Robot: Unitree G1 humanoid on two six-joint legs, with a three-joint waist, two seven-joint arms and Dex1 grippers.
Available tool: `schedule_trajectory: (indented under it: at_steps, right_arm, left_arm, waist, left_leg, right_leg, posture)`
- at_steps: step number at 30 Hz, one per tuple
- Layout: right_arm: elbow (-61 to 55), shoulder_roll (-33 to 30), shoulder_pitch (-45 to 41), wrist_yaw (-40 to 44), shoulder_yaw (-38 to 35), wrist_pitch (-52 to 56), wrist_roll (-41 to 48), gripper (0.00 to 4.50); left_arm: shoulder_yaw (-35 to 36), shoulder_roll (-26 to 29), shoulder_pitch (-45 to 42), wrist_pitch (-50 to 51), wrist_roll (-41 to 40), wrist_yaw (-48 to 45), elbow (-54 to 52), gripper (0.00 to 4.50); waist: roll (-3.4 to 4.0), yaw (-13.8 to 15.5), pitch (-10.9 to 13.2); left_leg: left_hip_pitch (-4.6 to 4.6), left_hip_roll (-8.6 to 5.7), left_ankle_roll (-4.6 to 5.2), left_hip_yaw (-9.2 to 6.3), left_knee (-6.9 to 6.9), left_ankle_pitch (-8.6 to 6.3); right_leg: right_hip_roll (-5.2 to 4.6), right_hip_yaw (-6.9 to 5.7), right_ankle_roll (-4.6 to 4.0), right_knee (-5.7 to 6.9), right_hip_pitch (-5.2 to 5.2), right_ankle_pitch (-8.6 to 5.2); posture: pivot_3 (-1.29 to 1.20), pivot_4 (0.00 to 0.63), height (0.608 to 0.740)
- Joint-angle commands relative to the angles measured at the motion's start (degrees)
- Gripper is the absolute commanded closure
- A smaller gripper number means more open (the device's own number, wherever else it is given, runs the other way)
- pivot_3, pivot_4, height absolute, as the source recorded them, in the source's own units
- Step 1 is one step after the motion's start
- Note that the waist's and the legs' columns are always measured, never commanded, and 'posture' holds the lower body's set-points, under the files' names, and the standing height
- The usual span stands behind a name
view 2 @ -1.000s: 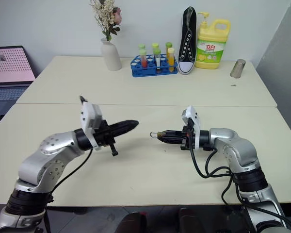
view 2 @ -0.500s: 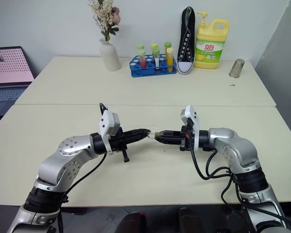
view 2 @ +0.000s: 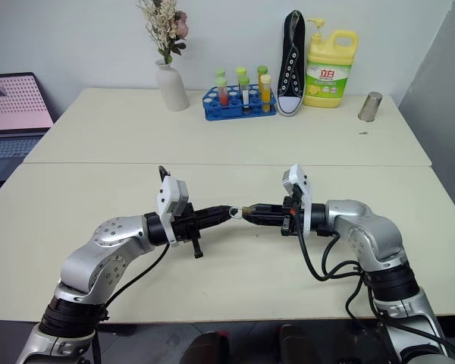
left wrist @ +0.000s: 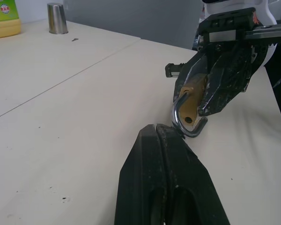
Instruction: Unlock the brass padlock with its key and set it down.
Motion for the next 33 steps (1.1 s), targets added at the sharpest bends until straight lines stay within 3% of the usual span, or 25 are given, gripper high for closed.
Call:
schedule_trajectory:
  at_steps: [1,9,16,33]
  right_arm:
    - [-0.77,-0.14,-0.30,0.47,-0.88,-1.06,0.29,4.36]
    - [-0.63,-0.20,-0.12,0.59,-0.61,-1.41,-0.27,4.36]
    - [-0.38,-0.17,-0.01,0.81,-0.33,-1.91,-0.91,4.36]
    - [-0.46,-0.12,0.24,1.31,-0.10,-2.06,-1.13,4.36]
  left_arm:
    - [1.29,-0.48,0.10,0.45,-1.67,-0.56,-3.24,4.50]
    - [1.98,-0.31,0.46,3.39,-4.56,-0.54,-5.95,4.50]
    - [5.17,-0.11,0.26,10.27,-11.84,1.07,-9.30,4.50]
    - [5.35,-1.14,-0.73,10.45,-9.93,1.92,-8.30,4.50]
  waist:
    - [0.00,0.00,0.00]
    - [0.00,0.00,0.00]
    - [-0.01,-0.02,0.00]
    - [-0.01,0.00,0.01]
  left_leg:
    - [0.00,0.00,0.00,0.00,0.00,0.00]
    - [0.00,0.00,0.00,0.00,0.00,0.00]
    - [0.00,0.00,0.00,0.01,0.00,0.00]
    - [0.00,-0.01,0.00,0.00,0.00,0.00]
  right_leg:
    - [0.00,0.00,0.00,0.00,0.00,0.00]
    - [0.00,0.00,0.00,-0.01,0.00,0.00]
    - [0.00,0.01,0.01,-0.01,0.00,0.00]
    - [0.00,0.00,0.00,-0.02,0.00,0.00]
  posture:
    - [0.00,0.150,0.740]
    - [0.00,0.150,0.740]
    - [0.00,0.150,0.740]
    - [0.00,0.150,0.740]
